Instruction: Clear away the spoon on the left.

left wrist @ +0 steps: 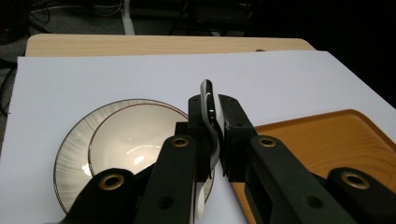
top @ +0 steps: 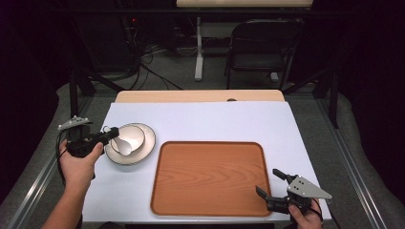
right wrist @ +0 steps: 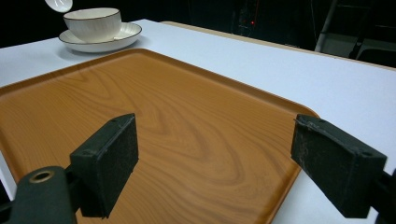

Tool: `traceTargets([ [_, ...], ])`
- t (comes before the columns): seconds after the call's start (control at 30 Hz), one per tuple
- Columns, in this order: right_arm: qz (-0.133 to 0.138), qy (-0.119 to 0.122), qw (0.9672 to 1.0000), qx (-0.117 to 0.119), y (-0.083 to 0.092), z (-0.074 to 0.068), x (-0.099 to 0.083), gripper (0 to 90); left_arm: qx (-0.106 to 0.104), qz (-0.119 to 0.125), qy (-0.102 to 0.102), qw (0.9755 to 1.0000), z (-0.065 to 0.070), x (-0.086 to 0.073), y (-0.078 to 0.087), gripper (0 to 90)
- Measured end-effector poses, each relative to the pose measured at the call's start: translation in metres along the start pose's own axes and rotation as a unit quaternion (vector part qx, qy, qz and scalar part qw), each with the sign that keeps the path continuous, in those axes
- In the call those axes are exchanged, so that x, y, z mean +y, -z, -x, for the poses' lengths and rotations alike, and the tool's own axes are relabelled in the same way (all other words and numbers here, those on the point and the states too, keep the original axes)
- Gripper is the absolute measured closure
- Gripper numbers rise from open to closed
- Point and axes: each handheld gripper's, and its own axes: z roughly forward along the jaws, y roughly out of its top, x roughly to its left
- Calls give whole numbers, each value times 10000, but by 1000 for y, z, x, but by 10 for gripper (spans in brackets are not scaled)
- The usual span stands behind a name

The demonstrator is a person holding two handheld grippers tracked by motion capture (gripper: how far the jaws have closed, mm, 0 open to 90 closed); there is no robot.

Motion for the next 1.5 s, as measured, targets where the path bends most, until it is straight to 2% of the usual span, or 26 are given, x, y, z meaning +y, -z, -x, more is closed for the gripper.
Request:
traceTargets([
  [0.4,3,-4,10000,1,0,0,0,144,-283,-235,-185,9992,16,-15,-4,847],
  [0.67,8,6,10000,4,0,0,0,144,-536,-429,-368,9970,34,-24,-12,847],
  [0.93,11,-1,10000,1,0,0,0,144,-845,-694,-574,9923,55,-35,-25,847],
  [1.13,25,0,10000,1,0,0,0,144,-1034,-819,-651,9891,67,-43,-34,847],
  [1.37,31,5,10000,-5,0,0,0,144,-1250,-1062,-820,9830,82,-52,-40,847],
  [1.5,33,6,10000,-6,1,0,0,144,-1345,-1156,-864,9803,88,-58,-43,847],
])
